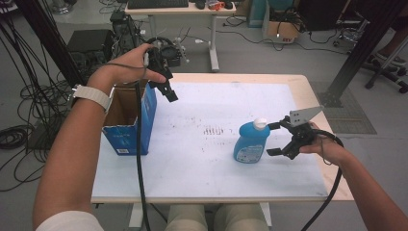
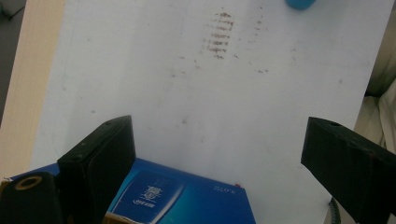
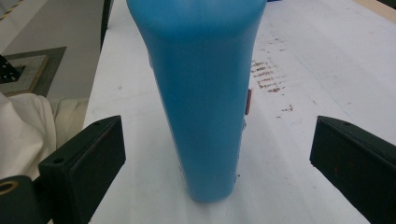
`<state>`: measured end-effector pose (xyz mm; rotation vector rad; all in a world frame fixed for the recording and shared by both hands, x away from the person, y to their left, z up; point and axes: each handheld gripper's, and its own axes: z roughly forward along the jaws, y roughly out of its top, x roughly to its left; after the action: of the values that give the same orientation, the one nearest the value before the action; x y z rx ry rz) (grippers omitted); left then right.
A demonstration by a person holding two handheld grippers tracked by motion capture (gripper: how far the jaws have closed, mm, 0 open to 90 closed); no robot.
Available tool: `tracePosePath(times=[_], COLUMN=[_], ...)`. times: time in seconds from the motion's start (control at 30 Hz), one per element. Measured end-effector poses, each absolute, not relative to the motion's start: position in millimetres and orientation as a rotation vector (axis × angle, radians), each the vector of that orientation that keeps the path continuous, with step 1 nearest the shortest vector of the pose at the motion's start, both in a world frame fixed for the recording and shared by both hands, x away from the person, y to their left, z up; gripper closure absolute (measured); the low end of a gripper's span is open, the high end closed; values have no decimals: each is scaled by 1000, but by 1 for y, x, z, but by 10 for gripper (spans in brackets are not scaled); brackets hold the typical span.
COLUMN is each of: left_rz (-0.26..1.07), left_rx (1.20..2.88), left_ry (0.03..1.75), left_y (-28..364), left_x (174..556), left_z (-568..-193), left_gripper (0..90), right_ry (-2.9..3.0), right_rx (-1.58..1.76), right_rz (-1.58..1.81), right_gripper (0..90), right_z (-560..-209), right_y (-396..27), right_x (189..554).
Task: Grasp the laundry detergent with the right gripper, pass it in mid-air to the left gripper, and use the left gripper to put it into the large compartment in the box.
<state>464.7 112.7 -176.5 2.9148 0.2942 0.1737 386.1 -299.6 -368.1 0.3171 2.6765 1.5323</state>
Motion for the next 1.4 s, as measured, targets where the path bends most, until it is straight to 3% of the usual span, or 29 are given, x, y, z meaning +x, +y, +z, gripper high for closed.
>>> tracePosePath(times=[1.4], left_rz=[172], left_rx=[2917], left_ry=[297], left_y=[113], left_x=[464], left_z=[-179], left_gripper=[103], right_ry=[2660], right_rx=[307], right_rz=[1543], right_gripper=[34], right_z=[-372], right_y=[-289], right_x=[388])
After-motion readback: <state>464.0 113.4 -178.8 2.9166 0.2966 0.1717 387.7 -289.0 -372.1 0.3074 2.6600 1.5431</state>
